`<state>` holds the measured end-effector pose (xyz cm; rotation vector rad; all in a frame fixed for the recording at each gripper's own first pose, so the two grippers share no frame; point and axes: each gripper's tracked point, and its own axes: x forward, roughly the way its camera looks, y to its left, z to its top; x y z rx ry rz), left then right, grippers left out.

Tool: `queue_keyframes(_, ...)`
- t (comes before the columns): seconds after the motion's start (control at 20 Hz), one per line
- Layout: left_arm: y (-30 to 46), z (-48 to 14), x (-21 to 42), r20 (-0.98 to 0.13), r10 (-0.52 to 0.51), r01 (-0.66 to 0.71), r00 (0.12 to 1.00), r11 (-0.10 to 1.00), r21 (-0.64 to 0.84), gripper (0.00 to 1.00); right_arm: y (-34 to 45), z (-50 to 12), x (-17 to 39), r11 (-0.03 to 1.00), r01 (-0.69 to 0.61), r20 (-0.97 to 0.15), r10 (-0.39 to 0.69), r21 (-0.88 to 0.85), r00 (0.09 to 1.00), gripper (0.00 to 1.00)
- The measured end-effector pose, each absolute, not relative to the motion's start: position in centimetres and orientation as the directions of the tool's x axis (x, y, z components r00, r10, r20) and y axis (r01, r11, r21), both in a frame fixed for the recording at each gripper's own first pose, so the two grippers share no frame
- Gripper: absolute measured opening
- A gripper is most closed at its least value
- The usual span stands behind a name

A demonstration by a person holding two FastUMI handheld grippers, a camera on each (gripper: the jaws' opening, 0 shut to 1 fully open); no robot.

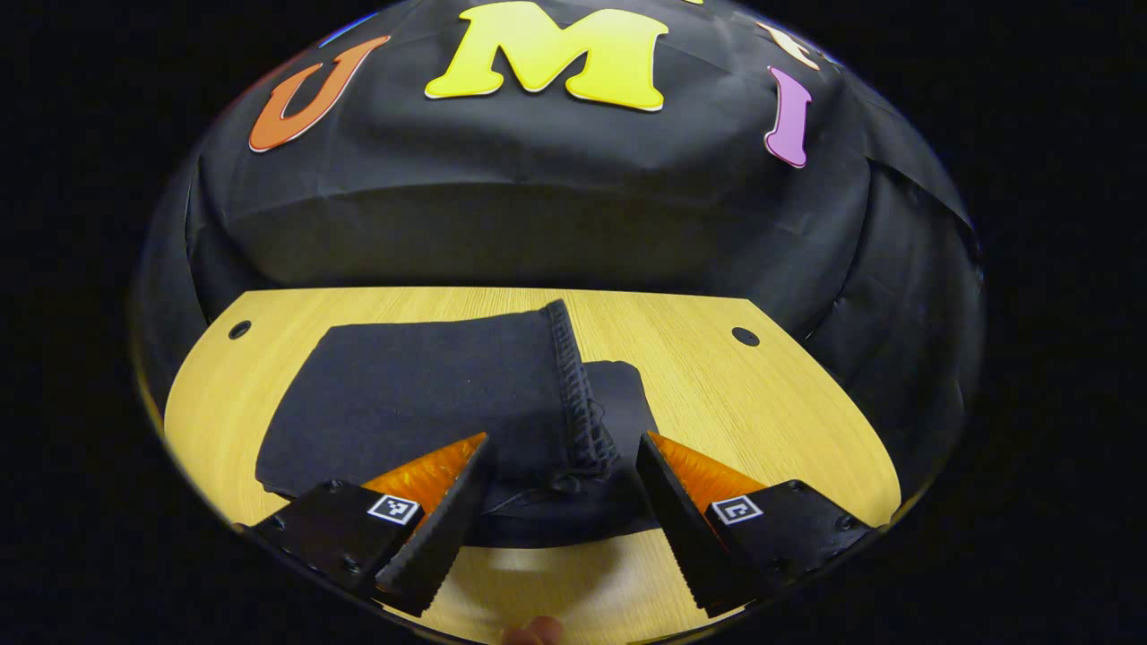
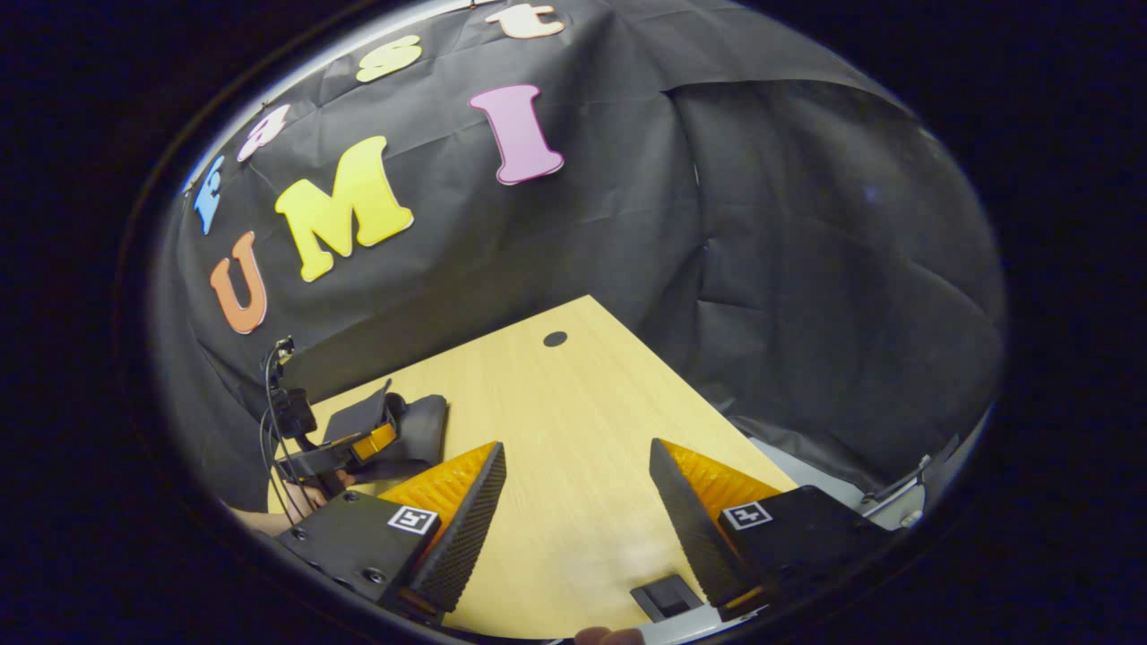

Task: Grasp the waist and the cuffs of the jeans and fold them to make the two legs overlap; first hold the waist and fold one-third of the jeans toward the cuffs, then hold the cuffs and fold the remaining one-third in the same direction to finish folding.

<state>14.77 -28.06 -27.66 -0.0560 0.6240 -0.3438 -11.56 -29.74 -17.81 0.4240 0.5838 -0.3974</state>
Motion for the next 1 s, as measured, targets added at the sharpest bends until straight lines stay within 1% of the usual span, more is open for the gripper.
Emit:
queue_keyframes(0.25, -27.7, -24.7, 13.9, -0.525, -0.369, 0.309, 0.767, 0.929, -0.202, 1.0, -27.4, -16.2, -8.8, 0.887, 0.395, -0.556, -0.209, 0.238, 0.804, 0.94)
queue_keyframes(0.3, -27.0, -23.5, 13.7, -0.512, -0.367, 0.299, 0.777, 0.93, -0.212, 1.0, -26.4, -15.4, -8.1, 0.905, 0.361, -0.537, -0.195, 0.223, 0.821, 0.99)
queue_keyframes(0.35, -26.0, -22.2, 13.8, -0.492, -0.363, 0.292, 0.791, 0.931, -0.217, 1.0, -25.2, -14.6, -7.4, 0.923, 0.324, -0.516, -0.178, 0.208, 0.838, 1.0)
queue_keyframes(0.4, -24.9, -20.8, 13.8, -0.469, -0.352, 0.283, 0.81, 0.935, -0.213, 1.0, -23.9, -13.6, -6.5, 0.939, 0.282, -0.492, -0.154, 0.198, 0.857, 0.99)
queue_keyframes(0.45, -23.6, -19.1, 13.9, -0.448, -0.342, 0.276, 0.826, 0.939, -0.207, 1.0, -22.5, -12.7, -5.4, 0.953, 0.241, -0.466, -0.131, 0.184, 0.875, 0.94)
queue_keyframes(0.5, -22.1, -17.4, 13.8, -0.426, -0.332, 0.268, 0.841, 0.941, -0.204, 1.0, -21.1, -11.7, -4.3, 0.966, 0.198, -0.437, -0.109, 0.164, 0.893, 0.99)
queue_keyframes(0.6, -18.4, -13.4, 14.0, -0.364, -0.287, 0.234, 0.886, 0.955, -0.184, 0.99, -17.7, -9.9, -1.6, 0.987, 0.108, -0.381, -0.054, 0.123, 0.923, 0.99)
queue_keyframes(0.7, -15.3, -9.6, 13.7, -0.306, -0.251, 0.21, 0.919, 0.965, -0.16, 0.98, -14.1, -8.2, 0.7, 0.993, 0.029, -0.33, 0.011, 0.117, 0.944, 0.99)
queue_keyframes(0.8, -12.5, -6.3, 13.1, -0.248, -0.209, 0.182, 0.946, 0.975, -0.127, 0.98, -11.5, -6.7, 2.7, 0.993, -0.007, -0.283, 0.04, 0.115, 0.958, 0.99)
queue_keyframes(0.85, -11.1, -4.8, 12.7, -0.218, -0.191, 0.169, 0.957, 0.979, -0.116, 0.98, -10.3, -5.9, 3.5, 0.994, -0.014, -0.259, 0.041, 0.107, 0.965, 0.94)
queue_keyframes(0.9, -9.9, -3.5, 12.2, -0.191, -0.174, 0.157, 0.966, 0.982, -0.105, 0.98, -9.3, -5.2, 4.1, 0.995, -0.017, -0.234, 0.04, 0.097, 0.972, 0.94)
queue_keyframes(0.95, -9.4, -2.4, 11.6, -0.169, -0.164, 0.149, 0.972, 0.984, -0.099, 0.98, -8.3, -4.5, 4.5, 0.996, -0.018, -0.21, 0.037, 0.091, 0.977, 0.99)
queue_keyframes(1.0, -9.1, -1.8, 11.0, -0.157, -0.166, 0.152, 0.973, 0.983, -0.1, 0.98, -7.0, -4.1, 4.9, 0.996, -0.031, -0.188, 0.046, 0.086, 0.981, 0.94)
